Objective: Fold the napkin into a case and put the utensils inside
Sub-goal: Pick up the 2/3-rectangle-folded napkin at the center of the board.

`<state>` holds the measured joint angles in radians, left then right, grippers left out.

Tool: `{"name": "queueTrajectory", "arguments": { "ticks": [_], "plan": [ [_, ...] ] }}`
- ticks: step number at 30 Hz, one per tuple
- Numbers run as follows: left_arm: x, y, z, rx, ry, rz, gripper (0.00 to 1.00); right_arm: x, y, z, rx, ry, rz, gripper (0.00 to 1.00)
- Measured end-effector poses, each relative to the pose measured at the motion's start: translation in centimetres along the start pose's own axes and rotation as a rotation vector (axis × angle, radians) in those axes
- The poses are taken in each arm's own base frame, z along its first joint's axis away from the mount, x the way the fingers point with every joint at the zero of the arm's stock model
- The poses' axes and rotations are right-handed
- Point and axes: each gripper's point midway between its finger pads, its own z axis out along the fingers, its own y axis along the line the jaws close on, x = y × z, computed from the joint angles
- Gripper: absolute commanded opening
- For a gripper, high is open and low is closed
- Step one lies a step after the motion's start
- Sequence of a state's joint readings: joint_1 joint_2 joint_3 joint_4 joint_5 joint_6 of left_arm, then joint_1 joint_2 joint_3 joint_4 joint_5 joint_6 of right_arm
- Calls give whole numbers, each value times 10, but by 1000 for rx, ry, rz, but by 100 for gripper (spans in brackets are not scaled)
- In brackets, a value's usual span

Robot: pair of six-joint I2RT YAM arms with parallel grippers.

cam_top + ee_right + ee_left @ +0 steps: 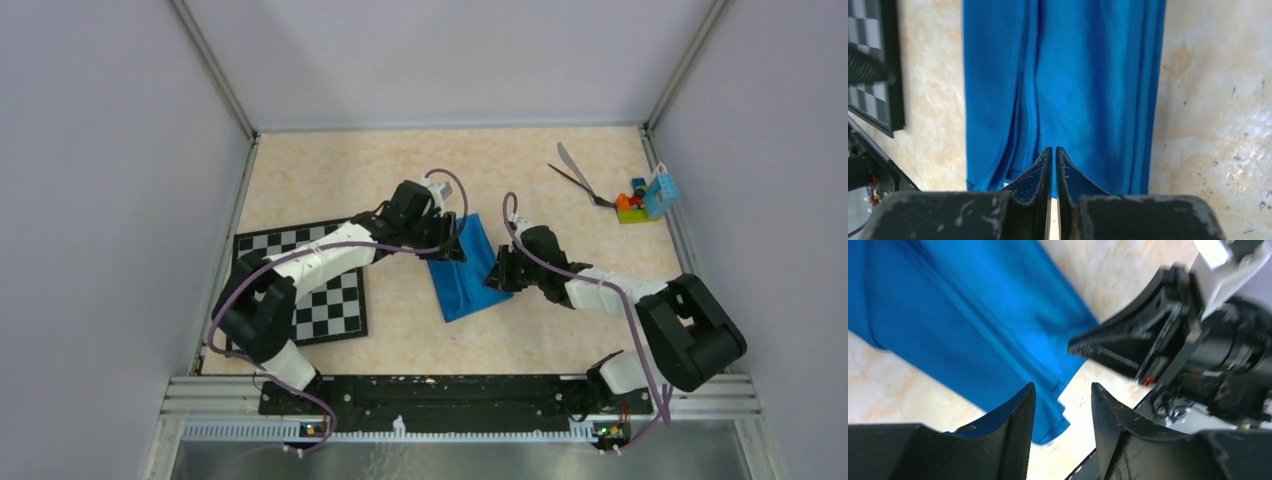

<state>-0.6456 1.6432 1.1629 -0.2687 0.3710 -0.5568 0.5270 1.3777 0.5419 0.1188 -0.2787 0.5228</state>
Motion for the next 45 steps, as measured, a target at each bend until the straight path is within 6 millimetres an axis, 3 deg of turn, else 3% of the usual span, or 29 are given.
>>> {"name": "queueTrajectory", "arguments": {
  "ticks": [2, 6, 8, 11, 13, 16, 23, 30, 34, 38, 45],
  "plan": [
    [22, 1, -1, -18, 29, -4, 46, 8, -6, 5, 9, 14, 6, 1],
    [67, 13, 0, -78, 95, -17, 56, 28, -16, 9, 31, 26, 39, 1],
    [87, 16, 3, -107, 128, -10, 56, 32, -7, 12, 12, 10, 40, 1],
    [114, 13, 5, -140, 169, 17, 53, 54, 13, 11, -56, 27, 69, 3],
    [123, 11, 6, -154, 179, 36, 54, 69, 20, 3, -88, 45, 103, 12],
    [129, 15, 3, -193, 171, 49, 56, 71, 20, -10, -87, 38, 124, 21],
    [124, 19, -9, -258, 119, 65, 48, 41, 24, -14, -105, -31, 113, 17],
    [149, 14, -5, -375, 197, 170, 58, 57, 10, -4, -74, 35, 141, 14],
    [164, 9, -5, -417, 230, 236, 57, 56, 12, -3, -87, 34, 139, 13],
    [170, 14, -3, -491, 249, 281, 50, 58, 12, -3, -92, 42, 139, 11],
    [168, 24, 3, -651, 250, 363, 22, 57, 14, -2, -102, 39, 137, 7]
  ]
}}
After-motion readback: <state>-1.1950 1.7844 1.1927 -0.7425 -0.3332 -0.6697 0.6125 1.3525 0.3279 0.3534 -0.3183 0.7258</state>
